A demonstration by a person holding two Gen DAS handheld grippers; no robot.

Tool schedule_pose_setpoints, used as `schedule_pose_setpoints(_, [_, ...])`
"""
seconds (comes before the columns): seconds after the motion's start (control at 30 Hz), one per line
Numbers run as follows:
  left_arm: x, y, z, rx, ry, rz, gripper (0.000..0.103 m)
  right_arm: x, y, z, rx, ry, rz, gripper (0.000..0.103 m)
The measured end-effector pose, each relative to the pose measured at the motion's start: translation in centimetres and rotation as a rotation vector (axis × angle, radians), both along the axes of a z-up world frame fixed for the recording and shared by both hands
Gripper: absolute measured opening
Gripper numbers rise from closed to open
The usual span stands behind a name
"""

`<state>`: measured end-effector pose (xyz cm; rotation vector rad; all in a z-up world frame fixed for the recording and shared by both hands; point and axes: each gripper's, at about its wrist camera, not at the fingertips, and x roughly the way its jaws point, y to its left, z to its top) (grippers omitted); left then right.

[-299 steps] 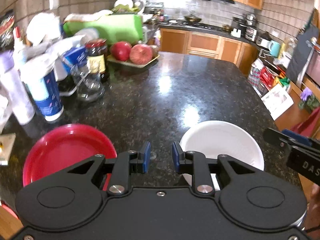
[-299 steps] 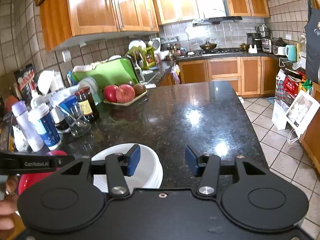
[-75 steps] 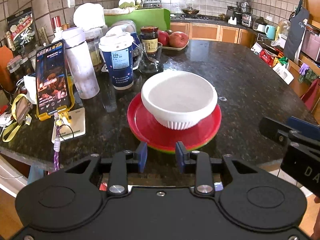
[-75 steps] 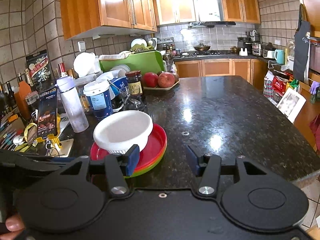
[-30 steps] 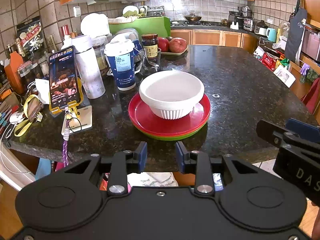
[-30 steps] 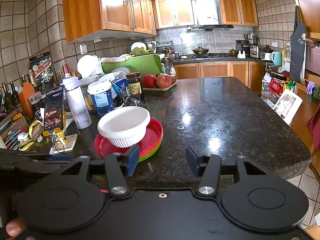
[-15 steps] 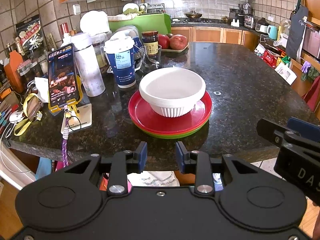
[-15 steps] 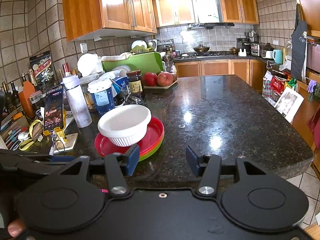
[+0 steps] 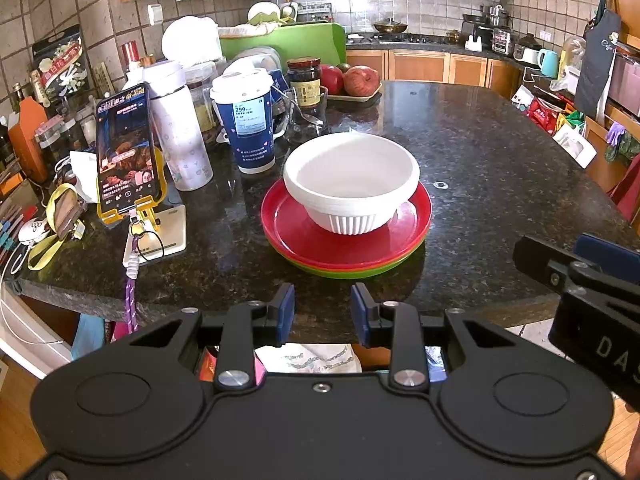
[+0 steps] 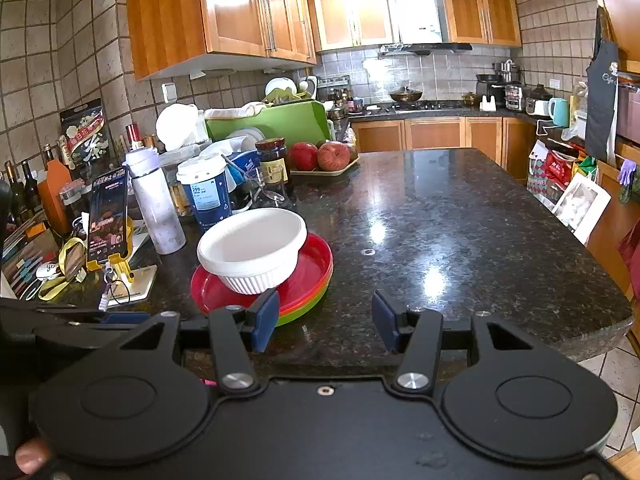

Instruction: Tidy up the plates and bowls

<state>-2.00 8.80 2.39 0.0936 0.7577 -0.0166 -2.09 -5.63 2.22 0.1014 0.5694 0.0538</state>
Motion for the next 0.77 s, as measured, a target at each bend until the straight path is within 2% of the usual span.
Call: schedule_pose_setpoints(0.77, [1.5, 0.2, -0.3, 0.0, 0.022, 0.004, 0.042, 1.8, -0.1, -0.4, 0.005, 0.029, 0.015, 0.054])
